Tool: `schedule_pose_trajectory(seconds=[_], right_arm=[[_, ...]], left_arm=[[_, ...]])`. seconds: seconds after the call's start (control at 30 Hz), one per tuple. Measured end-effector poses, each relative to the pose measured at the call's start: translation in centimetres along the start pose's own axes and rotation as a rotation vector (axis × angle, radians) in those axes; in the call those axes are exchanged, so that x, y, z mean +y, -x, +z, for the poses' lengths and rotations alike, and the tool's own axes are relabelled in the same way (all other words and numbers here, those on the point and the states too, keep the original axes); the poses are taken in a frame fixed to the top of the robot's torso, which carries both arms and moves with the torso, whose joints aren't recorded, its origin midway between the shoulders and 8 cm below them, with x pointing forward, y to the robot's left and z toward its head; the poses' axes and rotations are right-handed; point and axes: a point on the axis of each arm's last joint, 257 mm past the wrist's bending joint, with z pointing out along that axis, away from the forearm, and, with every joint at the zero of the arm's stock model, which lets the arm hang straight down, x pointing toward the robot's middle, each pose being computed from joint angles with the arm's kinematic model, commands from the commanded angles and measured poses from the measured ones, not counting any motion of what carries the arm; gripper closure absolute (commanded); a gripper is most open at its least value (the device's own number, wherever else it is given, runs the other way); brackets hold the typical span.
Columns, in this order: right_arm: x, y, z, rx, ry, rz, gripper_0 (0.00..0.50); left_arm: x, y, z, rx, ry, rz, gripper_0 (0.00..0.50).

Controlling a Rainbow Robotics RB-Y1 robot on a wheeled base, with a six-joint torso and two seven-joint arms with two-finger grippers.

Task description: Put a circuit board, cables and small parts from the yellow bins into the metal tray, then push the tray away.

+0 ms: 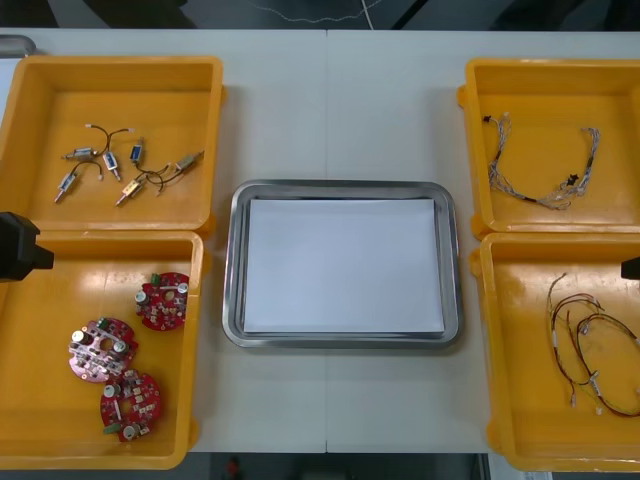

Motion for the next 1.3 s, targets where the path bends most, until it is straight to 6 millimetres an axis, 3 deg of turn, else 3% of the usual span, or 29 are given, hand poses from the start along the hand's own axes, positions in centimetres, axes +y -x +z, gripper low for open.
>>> schedule_pose_trajectory(seconds=[1.3], right_arm=[[0.0, 0.0, 0.0, 0.0, 0.0, 0.0, 0.0]], left_arm=[[0.0, 0.0, 0.0, 0.0, 0.0, 0.0, 0.0]])
